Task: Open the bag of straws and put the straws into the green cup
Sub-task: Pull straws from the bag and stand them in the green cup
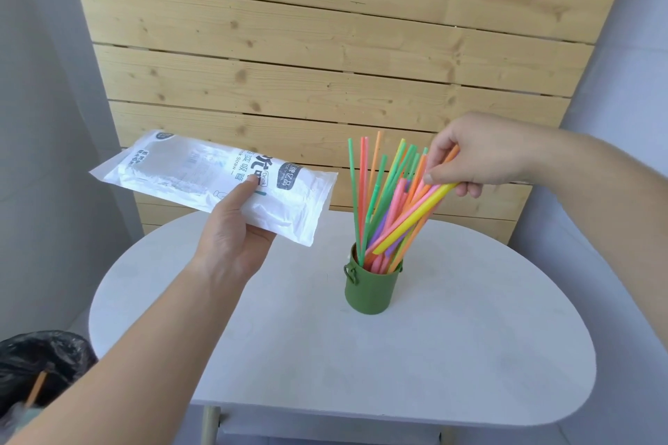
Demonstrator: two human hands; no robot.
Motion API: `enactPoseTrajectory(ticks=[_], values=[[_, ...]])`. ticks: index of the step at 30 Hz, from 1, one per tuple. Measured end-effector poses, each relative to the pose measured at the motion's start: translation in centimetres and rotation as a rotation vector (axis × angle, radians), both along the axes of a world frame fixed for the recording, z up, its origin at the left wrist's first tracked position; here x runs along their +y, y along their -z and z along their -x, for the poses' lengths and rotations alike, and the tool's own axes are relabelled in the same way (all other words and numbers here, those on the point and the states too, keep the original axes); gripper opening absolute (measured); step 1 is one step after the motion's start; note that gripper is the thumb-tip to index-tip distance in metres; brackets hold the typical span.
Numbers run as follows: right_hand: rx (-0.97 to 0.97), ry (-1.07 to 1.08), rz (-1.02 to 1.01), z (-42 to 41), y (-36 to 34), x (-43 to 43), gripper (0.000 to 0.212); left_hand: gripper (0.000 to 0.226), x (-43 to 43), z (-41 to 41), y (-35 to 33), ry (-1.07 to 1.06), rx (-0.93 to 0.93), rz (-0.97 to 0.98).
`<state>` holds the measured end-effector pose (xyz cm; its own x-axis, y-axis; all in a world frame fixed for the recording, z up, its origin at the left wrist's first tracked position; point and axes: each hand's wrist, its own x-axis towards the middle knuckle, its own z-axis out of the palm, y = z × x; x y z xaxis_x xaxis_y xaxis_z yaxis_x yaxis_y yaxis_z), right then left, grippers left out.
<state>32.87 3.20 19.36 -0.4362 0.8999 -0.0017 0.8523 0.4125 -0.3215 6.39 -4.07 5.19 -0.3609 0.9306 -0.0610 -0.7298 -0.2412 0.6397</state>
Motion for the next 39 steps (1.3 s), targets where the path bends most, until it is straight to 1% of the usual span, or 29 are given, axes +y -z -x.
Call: enactPoseTrajectory(ticks=[9, 13, 17, 27, 31, 35, 39], values=[[-0.148, -0.026, 0.053, 3.1, 0.3, 2.2, 0.015, 0.010, 0.2, 0.4, 0.2, -0.017, -0.002, 0.004], [-0.179, -0.025, -0.003, 4.0, 0.4, 2.5, 0.022, 0.010, 0.3, 0.6, 0.2, -0.016, -0.009, 0.005], [-0.087, -0.006, -0.063, 3.6, 0.7, 2.8, 0.031, 0.009, 0.3, 0.6, 0.2, -0.019, -0.008, 0.006], [0.167, 0.044, -0.200, 2.9, 2.0, 1.9, 0.038, 0.010, 0.4, 0.4, 0.2, -0.023, -0.019, 0.017], [0.157, 0.015, -0.286, 2.8, 3.2, 1.0, 0.037, 0.010, 0.4, 0.4, 0.3, -0.023, -0.013, 0.021], [0.106, -0.031, -0.378, 2.9, 4.3, 0.4, 0.045, 0.010, 0.5, 0.2, 0.2, -0.025, -0.008, 0.025], [0.061, -0.061, -0.379, 3.0, 4.8, 0.5, 0.047, 0.011, 0.4, 0.3, 0.2, -0.028, -0.012, 0.022]])
